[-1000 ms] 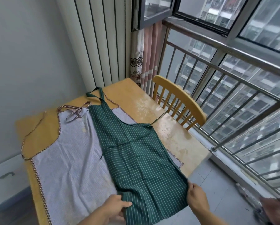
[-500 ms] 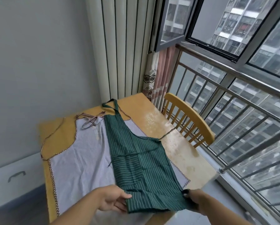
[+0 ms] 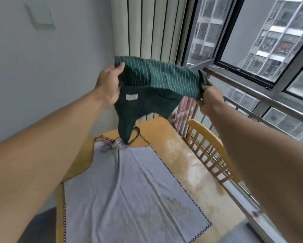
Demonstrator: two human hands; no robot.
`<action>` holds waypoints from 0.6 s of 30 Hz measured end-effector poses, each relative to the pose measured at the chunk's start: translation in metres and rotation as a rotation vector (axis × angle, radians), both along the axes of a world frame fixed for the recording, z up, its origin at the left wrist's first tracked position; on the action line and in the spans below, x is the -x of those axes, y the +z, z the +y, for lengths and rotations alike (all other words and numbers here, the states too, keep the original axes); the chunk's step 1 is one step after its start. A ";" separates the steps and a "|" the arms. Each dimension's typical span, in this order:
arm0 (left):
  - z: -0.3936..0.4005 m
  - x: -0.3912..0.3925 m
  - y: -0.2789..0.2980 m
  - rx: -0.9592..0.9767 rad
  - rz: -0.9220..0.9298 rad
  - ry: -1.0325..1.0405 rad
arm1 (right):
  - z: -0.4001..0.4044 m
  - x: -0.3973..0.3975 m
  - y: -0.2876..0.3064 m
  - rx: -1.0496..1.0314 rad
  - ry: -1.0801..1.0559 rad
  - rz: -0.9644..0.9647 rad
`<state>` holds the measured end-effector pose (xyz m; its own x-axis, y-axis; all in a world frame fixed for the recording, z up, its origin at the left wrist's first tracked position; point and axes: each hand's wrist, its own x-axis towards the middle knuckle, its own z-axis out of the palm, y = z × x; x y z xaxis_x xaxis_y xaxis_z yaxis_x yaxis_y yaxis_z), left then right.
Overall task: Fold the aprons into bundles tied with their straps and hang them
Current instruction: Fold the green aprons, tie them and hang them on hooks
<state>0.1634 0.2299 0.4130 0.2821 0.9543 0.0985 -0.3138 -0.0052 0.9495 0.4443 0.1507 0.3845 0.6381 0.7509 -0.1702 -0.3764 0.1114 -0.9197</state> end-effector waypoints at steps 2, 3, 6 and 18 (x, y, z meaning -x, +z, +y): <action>0.001 0.004 -0.002 -0.031 0.001 0.004 | -0.002 -0.006 -0.013 0.033 0.027 -0.025; 0.002 0.009 -0.017 -0.007 0.024 0.000 | -0.005 -0.006 -0.026 0.069 0.058 -0.042; -0.012 0.025 -0.081 0.141 0.146 0.007 | -0.023 -0.001 -0.084 0.216 0.147 -0.023; -0.166 0.085 -0.330 0.657 0.638 -0.073 | -0.182 0.054 -0.271 0.921 0.231 0.192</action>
<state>0.0785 0.0640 0.0828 0.1582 0.7414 -0.6521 0.2923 0.5957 0.7482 0.3906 -0.0315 0.1139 0.3914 0.3747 -0.8405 -0.4514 -0.7178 -0.5302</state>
